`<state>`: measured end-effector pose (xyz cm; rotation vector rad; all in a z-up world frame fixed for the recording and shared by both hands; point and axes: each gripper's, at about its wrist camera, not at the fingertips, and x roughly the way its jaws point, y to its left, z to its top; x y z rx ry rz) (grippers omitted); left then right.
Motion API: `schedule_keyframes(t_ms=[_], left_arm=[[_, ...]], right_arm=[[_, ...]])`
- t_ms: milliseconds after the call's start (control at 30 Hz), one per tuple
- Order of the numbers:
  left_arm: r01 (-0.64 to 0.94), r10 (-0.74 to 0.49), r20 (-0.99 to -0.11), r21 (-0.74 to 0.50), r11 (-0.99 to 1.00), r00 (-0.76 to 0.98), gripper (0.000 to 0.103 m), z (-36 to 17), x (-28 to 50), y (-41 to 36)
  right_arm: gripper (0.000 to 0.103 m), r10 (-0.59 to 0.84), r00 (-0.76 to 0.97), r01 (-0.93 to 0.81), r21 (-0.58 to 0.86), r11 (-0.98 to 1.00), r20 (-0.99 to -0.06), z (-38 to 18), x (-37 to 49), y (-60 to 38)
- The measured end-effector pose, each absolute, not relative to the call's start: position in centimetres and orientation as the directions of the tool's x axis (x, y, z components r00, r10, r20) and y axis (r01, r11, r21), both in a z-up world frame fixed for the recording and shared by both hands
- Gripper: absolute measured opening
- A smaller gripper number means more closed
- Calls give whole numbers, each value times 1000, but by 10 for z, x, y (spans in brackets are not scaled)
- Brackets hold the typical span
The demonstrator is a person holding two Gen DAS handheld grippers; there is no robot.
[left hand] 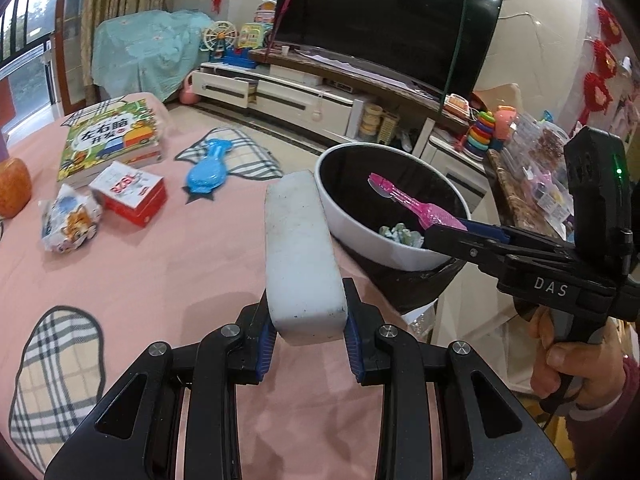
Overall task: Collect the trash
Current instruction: 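Carry the foam block and pink hairbrush over the bin with both tools, then lower both items into the bin and open both grippers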
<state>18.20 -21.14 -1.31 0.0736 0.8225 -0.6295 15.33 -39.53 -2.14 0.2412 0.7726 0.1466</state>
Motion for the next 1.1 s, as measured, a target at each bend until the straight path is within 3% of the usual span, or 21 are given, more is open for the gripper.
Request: schedule_keyframes(t_ms=[1100], left_arm=[[609, -490, -740, -139, 781, 460, 28, -8, 222, -295]], right_arm=[[50, 144, 707, 96, 296, 950, -693, -28, 179, -473]])
